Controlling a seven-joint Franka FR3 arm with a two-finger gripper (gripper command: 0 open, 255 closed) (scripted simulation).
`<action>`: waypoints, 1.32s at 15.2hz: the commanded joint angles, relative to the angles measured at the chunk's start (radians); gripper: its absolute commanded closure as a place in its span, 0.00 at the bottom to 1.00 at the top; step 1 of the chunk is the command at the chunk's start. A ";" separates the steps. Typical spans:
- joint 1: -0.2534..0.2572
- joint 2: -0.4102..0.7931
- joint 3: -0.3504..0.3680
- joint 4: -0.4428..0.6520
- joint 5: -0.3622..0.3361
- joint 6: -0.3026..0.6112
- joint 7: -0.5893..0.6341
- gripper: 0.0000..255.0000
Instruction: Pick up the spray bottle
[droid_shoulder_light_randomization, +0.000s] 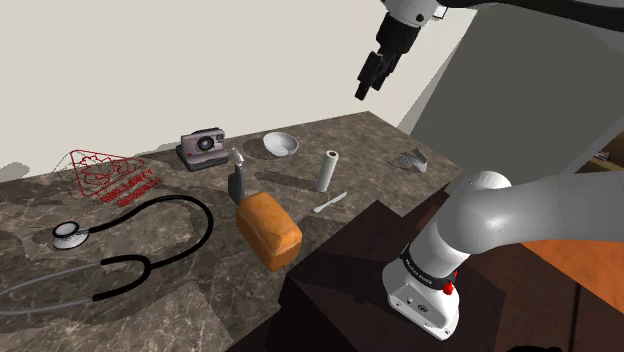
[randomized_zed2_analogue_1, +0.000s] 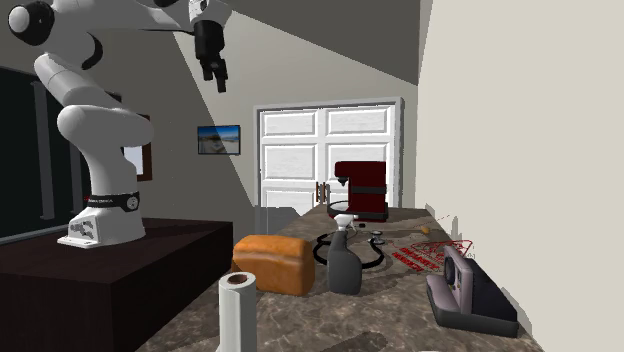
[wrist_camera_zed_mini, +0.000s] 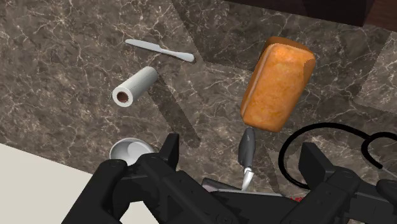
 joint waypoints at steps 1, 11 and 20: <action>0.000 0.000 0.000 0.000 0.000 0.000 0.000 0.00; -0.006 0.314 0.068 -0.007 0.023 0.291 0.108 0.00; -0.018 0.657 0.121 0.104 -0.005 0.495 0.215 0.00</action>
